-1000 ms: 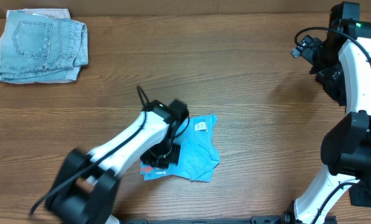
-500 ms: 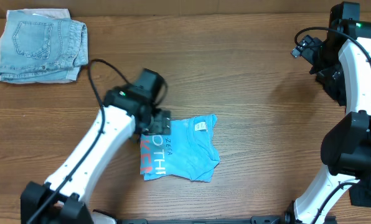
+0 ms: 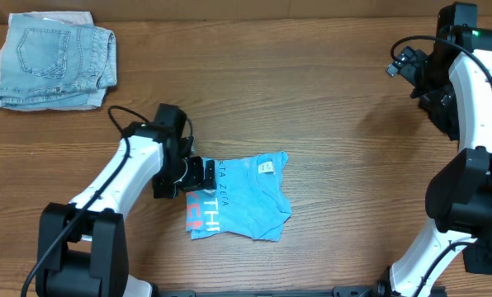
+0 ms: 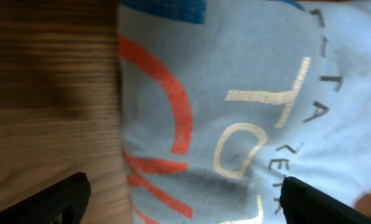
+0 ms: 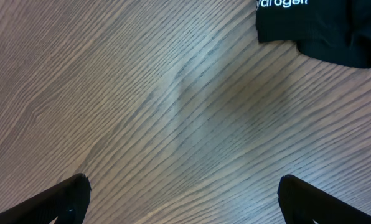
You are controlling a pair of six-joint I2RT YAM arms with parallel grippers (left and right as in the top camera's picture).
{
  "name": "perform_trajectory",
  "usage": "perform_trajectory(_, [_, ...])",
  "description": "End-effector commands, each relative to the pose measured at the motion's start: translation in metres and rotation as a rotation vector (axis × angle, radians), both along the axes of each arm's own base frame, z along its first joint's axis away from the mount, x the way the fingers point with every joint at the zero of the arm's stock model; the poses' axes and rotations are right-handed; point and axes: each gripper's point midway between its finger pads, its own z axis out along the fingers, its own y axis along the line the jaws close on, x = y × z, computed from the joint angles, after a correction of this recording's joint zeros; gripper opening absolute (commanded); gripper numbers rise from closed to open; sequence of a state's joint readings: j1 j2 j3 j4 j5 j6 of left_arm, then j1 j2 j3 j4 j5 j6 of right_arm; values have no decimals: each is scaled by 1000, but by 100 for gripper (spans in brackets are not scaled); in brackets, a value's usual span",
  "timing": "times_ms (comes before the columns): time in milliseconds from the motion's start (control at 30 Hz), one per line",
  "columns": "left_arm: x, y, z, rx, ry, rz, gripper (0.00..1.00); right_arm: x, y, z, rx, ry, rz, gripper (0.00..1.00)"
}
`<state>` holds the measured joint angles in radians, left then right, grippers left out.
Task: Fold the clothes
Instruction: 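Grasp the folded shirt's left edge with the left gripper, then carry the folded shirt to the denim shorts at top-left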
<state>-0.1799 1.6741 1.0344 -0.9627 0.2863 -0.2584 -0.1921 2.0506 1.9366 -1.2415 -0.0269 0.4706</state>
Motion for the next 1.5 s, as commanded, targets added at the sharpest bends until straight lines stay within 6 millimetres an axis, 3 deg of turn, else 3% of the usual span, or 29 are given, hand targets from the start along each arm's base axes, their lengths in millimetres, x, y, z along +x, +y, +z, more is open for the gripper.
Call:
perform_trajectory(0, [0, -7, 5, -208, -8, -18, 100, 3, -2, 19, -10, -51, 0, 100])
perform_trajectory(200, [-8, 17, -5, -246, 11, 50, 100, 3, -2, 19, -10, -51, 0, 100])
perform_trajectory(333, [-22, 9, -16, -314, 29, 62, 100, 3, -2, 19, -10, -51, 0, 100])
perform_trajectory(500, [-37, -20, -22, -461, 19, 25, 100, 3, -2, 19, -10, -51, 0, 100])
perform_trajectory(700, [-43, -30, -34, -465, 9, 22, 100, 3, -2, 19, -10, -51, 0, 100])
perform_trajectory(767, [-42, -29, -35, -457, 5, 22, 86, 3, -2, 19, -10, -51, 0, 100])
perform_trajectory(833, [-40, -24, -39, -409, 11, 46, 56, 3, -2, 19, -10, -51, 0, 100])
perform_trajectory(900, [-35, -15, -44, -345, 13, 78, 41, 3, -2, 19, -10, -51, 0, 100])
perform_trajectory(1000, [-23, -7, -43, -284, -16, 82, 24, 3, -2, 19, -10, -51, 0, 100])
perform_trajectory(1067, [-9, 2, -39, -226, -49, 77, 4, 3, -2, 19, -10, -51, 0, 100])
perform_trajectory(1333, [85, 68, 5, 190, -332, 28, 4, 3, -2, 19, -10, -51, 0, 100])
perform_trajectory(1467, [132, 80, 36, 276, -522, -41, 4, 3, -2, 19, -10, -51, 0, 100])
